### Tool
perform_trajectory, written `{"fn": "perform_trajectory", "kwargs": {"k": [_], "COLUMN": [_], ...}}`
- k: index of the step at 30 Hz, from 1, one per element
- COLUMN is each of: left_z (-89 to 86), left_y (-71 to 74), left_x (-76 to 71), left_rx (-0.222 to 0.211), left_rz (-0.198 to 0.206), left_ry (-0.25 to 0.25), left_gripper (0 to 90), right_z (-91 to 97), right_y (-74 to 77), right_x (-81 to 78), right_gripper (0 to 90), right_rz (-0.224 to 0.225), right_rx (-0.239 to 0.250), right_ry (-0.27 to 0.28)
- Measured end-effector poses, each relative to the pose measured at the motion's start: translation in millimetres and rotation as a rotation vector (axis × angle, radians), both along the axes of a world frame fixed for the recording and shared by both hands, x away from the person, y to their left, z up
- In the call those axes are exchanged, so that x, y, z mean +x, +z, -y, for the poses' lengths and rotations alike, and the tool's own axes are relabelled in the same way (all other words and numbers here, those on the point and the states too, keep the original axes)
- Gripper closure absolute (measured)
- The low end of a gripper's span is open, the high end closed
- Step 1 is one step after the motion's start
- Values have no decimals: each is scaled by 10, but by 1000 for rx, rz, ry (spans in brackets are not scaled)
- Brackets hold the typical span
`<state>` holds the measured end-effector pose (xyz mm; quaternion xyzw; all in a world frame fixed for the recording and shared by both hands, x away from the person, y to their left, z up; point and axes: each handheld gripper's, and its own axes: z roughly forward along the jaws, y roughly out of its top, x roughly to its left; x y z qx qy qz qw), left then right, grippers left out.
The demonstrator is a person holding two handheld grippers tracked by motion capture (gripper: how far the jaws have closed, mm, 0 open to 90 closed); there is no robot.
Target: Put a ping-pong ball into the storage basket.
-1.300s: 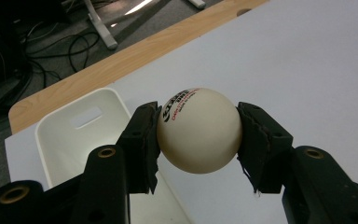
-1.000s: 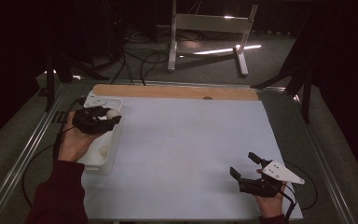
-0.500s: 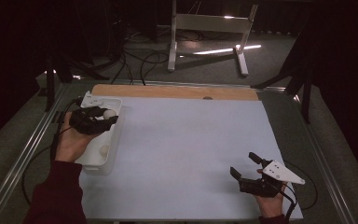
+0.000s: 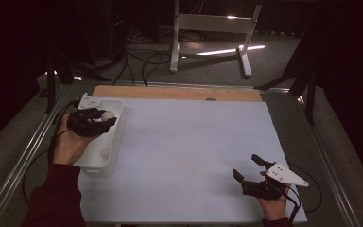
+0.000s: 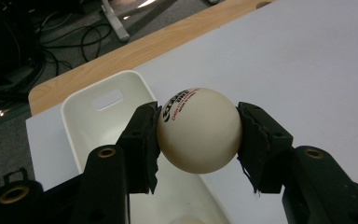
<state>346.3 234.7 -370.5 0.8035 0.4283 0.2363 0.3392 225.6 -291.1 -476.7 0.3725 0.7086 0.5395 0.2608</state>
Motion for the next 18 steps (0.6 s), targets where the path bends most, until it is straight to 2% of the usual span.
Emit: {"fn": "perform_trajectory", "kwargs": {"k": [18], "left_z": [-85], "left_y": [-63], "left_x": [5], "left_rx": [3], "left_rz": [-13], "left_ry": [20], "left_gripper": [518], "right_z": [-2], "right_y": [-4], "right_x": [2], "right_gripper": [88], "right_rz": [-1], "right_rx": [2], "right_ry": [-1]}}
